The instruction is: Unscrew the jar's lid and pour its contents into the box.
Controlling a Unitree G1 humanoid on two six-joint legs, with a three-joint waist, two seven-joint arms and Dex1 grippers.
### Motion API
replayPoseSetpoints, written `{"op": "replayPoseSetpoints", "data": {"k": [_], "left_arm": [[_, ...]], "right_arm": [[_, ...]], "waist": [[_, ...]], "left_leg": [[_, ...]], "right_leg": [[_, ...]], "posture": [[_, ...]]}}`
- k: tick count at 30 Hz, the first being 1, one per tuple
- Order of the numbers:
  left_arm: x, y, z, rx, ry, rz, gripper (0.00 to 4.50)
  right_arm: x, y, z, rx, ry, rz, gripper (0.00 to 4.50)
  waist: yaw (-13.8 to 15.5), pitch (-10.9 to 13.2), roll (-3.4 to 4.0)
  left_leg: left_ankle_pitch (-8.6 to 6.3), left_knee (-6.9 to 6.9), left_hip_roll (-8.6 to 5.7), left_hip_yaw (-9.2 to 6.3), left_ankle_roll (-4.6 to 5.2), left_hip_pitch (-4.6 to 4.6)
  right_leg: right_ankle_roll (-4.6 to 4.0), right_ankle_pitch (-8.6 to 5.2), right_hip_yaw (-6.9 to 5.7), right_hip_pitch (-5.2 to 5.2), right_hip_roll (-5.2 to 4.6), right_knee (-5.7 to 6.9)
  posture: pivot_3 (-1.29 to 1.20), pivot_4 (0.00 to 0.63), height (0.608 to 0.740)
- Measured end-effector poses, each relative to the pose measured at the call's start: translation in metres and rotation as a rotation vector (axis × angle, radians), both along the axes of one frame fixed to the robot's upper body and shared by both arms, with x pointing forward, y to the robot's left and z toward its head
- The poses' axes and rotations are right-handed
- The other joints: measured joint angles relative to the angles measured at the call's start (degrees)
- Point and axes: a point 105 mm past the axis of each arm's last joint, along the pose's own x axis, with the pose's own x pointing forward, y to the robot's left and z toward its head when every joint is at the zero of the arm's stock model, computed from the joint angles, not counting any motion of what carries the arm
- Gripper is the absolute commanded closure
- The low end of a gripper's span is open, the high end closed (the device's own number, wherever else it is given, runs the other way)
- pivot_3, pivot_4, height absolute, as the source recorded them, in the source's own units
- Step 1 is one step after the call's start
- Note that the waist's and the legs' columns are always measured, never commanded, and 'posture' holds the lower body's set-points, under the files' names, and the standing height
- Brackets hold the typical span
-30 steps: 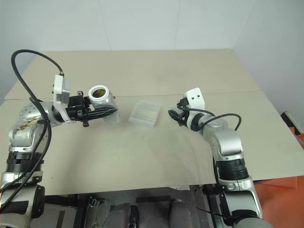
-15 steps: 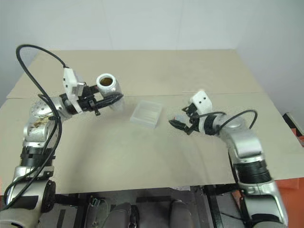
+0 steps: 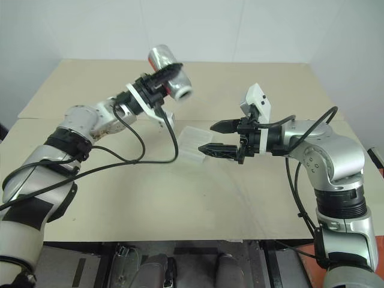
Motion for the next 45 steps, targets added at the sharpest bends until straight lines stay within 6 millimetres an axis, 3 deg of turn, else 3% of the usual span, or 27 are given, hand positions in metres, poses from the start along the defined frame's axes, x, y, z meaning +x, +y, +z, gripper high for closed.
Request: {"op": "replayPoseSetpoints", "data": {"k": [3,11,18,22,29,37,40,45], "left_arm": [[0.002,-0.002,-0.028,0.147,-0.070,0.006,2.58],[0.011,-0.002,-0.054,0.242,-0.143,0.052,2.58],[0.013,0.004,-0.052,0.192,-0.101,0.072,2.58],[0.019,0.023,-0.039,0.094,-0.042,0.140,2.58],[0.027,0.065,-0.038,-0.360,0.335,0.257,2.58],[0.031,0.100,-0.051,-1.203,1.073,0.204,2.58],[0.019,0.108,-0.053,-1.375,1.281,0.101,2.58],[0.001,0.108,-0.072,-1.491,1.503,0.023,2.58]], "right_arm": [[0.000,0.000,0.001,0.005,-0.005,-0.006,0.02],[-0.005,0.001,0.013,0.041,-0.053,-0.019,0.02],[-0.005,0.000,0.014,0.049,-0.057,-0.031,0.02],[-0.005,0.000,0.012,0.047,-0.051,-0.032,0.02],[-0.004,-0.001,0.008,0.029,-0.031,-0.015,0.02],[0.001,-0.001,0.003,-0.014,-0.048,-0.007,0.02],[0.002,-0.003,0.001,-0.033,-0.057,-0.012,0.02],[0.004,-0.004,0.001,-0.050,-0.073,-0.021,0.02]], "waist": [[-0.28,0.00,0.00],[-0.31,0.01,-0.02],[-0.44,0.01,-0.02],[-0.72,0.01,-0.02],[-0.90,0.01,-0.01],[-1.13,0.00,0.00],[-1.49,0.00,0.00],[-1.61,0.00,0.00]], "left_leg": [[0.03,0.00,0.01,0.02,-0.05,-0.06],[0.03,0.04,0.01,0.01,-0.04,-0.07],[0.03,0.08,0.01,0.01,-0.04,-0.07],[0.03,0.08,0.02,0.01,-0.04,-0.06],[0.03,0.14,0.05,0.02,-0.04,-0.04],[0.02,0.45,0.06,-0.03,-0.04,-0.05],[0.02,0.46,0.06,-0.05,-0.04,0.01],[0.03,0.54,0.06,-0.07,-0.04,0.07]], "right_leg": [[0.00,0.00,0.00,-0.10,0.00,0.06],[0.02,-0.01,0.00,-0.08,-0.01,0.07],[0.01,-0.01,0.00,-0.08,-0.02,0.10],[0.01,-0.01,0.00,-0.08,-0.03,0.11],[0.01,-0.01,0.00,-0.08,-0.04,0.15],[0.01,0.00,-0.01,-0.01,-0.06,0.32],[0.01,0.00,0.02,0.03,-0.06,0.37],[0.00,0.00,0.02,0.11,-0.06,0.44]], "posture": [[0.00,0.150,0.740],[0.00,0.150,0.740],[0.00,0.150,0.740],[0.00,0.150,0.740],[0.00,0.150,0.740],[0.00,0.150,0.740],[0.00,0.150,0.740],[0.00,0.150,0.740]]}}
